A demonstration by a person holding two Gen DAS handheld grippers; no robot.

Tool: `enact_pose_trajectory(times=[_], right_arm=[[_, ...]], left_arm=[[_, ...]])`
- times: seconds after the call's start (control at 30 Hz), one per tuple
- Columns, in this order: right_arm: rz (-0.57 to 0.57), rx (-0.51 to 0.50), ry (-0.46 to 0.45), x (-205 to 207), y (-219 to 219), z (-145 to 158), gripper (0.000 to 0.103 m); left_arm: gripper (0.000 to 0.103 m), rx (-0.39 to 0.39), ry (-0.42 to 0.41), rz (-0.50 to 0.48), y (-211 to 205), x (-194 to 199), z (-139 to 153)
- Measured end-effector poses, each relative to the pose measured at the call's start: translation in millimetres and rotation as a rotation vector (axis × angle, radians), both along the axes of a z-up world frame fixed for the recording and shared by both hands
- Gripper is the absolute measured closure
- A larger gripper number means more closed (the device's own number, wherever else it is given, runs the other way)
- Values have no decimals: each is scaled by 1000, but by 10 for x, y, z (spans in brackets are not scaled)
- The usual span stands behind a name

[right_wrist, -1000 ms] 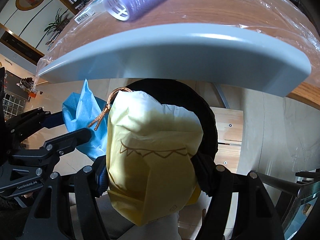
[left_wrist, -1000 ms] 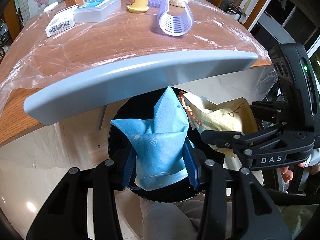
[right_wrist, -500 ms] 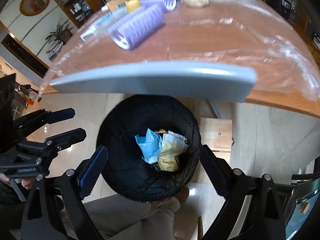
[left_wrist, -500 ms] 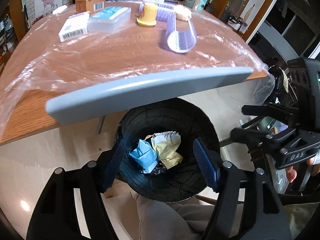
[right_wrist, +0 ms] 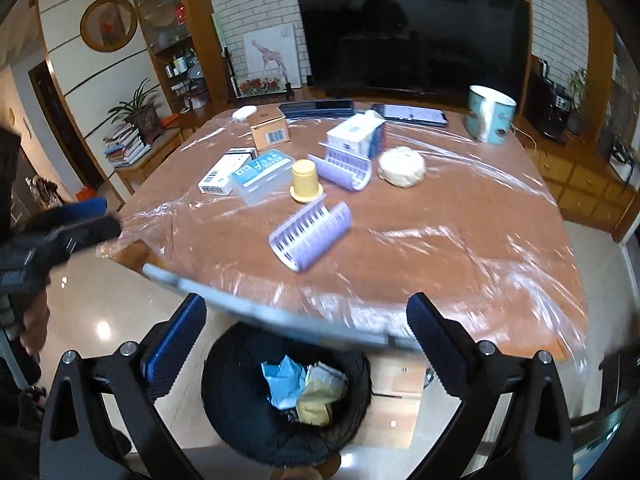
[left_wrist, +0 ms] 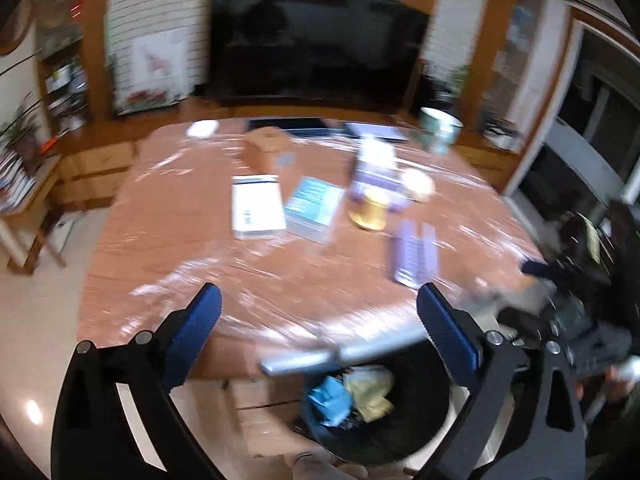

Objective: Collect trash
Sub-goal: 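Grasp the white medicine box with the left tool while the right tool grasps a purple hair roller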

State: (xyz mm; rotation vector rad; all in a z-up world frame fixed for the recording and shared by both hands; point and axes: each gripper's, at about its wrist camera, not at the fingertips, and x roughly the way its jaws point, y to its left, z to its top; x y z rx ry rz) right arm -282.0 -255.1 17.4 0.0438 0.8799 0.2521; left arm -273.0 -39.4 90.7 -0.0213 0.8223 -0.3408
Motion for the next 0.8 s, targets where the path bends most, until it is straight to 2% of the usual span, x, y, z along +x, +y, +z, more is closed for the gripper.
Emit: enact_pose_trajectory(times=[0.13,0.3,0.63,0.73,0.8], right_arm=[[-22,31,47,240,103,-126,4],[-57,26,90,484,196,-296,4],[-110,31,128,749,277,-453,4],[-127,39,136,794,276,-484,5],[-137,42,140,806,274,-505,6]], left_arm=[[4,16,23,82,148,355,-81],[4,56,50,114,162,763,-228],[4,79,118,134,169,1390,-483],[5,68,133,105,128,1487,-510],[5,102,122,83,67,1531,-536]])
